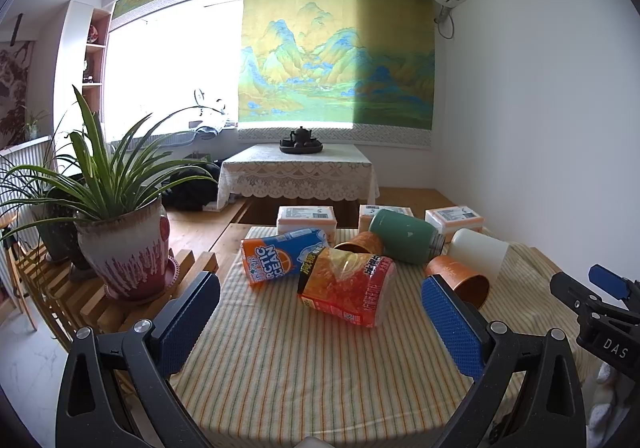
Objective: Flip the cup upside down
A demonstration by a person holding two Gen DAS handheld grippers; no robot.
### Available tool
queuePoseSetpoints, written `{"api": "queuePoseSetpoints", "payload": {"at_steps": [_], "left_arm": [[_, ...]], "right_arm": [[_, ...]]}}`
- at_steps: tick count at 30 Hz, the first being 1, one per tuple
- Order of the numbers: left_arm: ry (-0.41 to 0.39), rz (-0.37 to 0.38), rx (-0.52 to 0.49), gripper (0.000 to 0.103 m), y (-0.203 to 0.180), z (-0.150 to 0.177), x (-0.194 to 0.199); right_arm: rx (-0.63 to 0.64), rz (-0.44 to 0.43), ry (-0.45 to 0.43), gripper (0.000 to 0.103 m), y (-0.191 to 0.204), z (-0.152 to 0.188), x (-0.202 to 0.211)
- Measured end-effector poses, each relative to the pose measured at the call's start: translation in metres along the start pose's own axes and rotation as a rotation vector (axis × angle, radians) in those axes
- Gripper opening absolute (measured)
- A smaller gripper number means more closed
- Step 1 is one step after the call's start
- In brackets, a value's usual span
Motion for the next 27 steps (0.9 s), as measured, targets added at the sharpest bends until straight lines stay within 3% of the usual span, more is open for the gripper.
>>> {"api": "queuePoseSetpoints", "payload": {"at_steps": [27], "left_arm": [[0.028, 0.019, -0.005, 0.102, -0.005, 0.007, -0.013]], "right_arm": [[-0.003, 0.006, 0.023, 0.080, -0.006, 0.003, -0.009]]}}
Point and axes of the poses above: each gripper's, at about its wrist camera, not at the fingertips, and x roughly against the way its jaws point, y to its left, z to its underside, the point moved 10 cm from there along -x, roughly the way its jaws point, and after that the axes turned 7 degrees about -y, right-handed, at the moved point
